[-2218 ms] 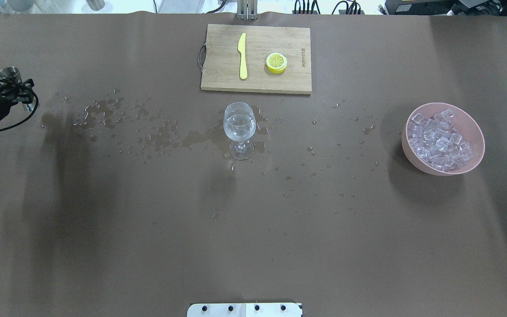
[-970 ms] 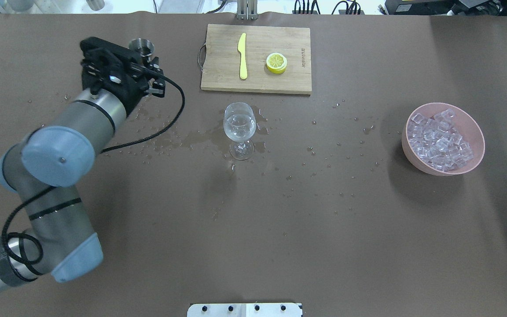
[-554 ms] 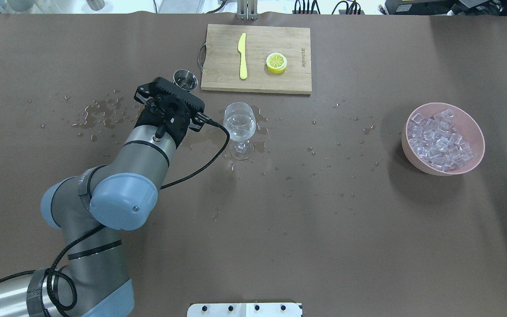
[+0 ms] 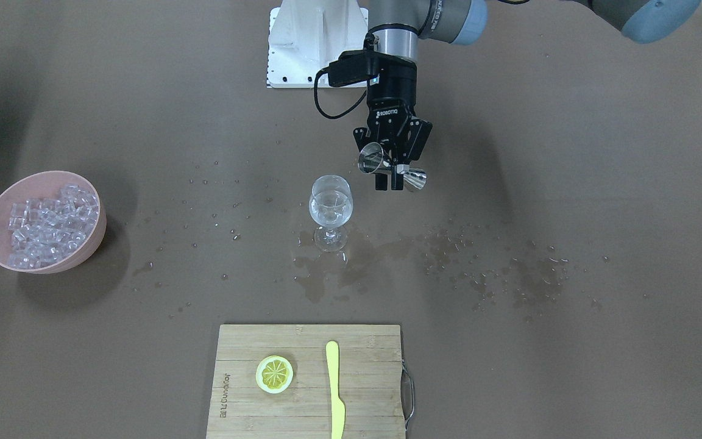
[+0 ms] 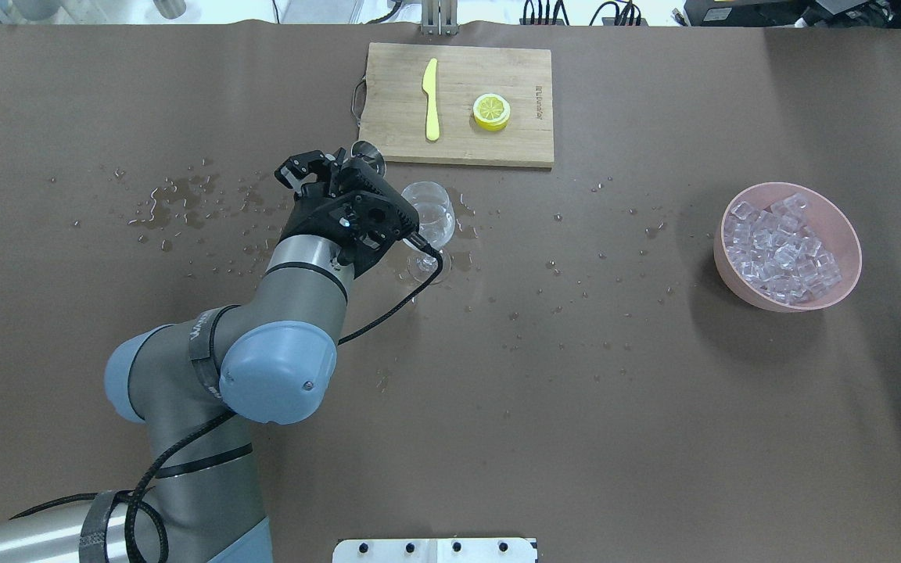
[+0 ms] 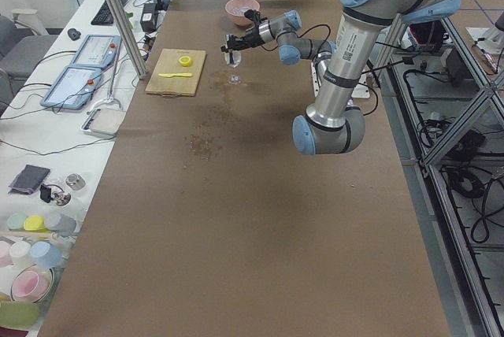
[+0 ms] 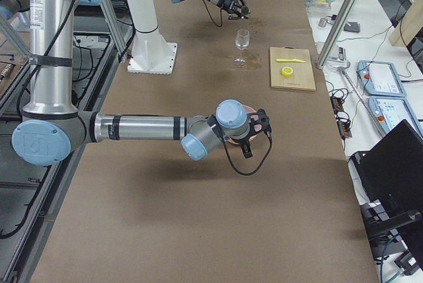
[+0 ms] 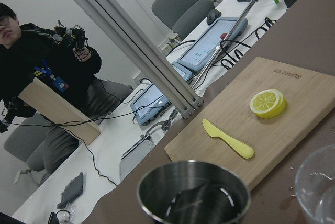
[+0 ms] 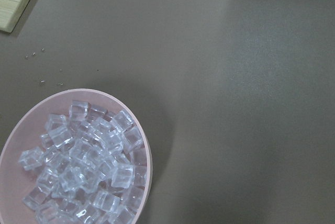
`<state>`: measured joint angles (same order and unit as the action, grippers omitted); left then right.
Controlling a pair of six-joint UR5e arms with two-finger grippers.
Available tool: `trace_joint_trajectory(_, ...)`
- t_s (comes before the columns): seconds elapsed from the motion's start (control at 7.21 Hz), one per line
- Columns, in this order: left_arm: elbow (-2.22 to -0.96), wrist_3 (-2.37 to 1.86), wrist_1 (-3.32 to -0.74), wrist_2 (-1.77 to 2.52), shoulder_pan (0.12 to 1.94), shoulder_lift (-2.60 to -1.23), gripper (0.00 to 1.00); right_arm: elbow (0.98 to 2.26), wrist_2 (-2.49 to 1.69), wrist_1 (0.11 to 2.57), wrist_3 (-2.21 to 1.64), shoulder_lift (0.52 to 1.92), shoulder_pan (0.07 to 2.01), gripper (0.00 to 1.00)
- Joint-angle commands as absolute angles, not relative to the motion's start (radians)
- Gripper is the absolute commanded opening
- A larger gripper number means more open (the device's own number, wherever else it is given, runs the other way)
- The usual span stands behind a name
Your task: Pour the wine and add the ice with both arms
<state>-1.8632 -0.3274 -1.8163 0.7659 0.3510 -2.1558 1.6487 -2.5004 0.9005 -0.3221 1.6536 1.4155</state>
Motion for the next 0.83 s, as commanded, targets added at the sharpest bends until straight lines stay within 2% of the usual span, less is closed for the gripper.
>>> trace_joint_trajectory(0.0,-1.852,-0.311,-1.763,0.764,0.348,-2.189,0.00,1.648,-2.500,0.900,-0.322,1.654,1.414,1.00)
trace_joint_trajectory(0.28,-1.798,-0.264,-1.752,0.762,0.345,-2.227,0.00,1.644,-2.500,0.900,-0.322,1.654,1.411,1.00)
trace_joint_trajectory(0.69,-1.798,-0.173,-1.610,0.756,0.345,-2.284,0.00,1.643,-2.497,0.900,-0.321,1.654,1.407,1.00)
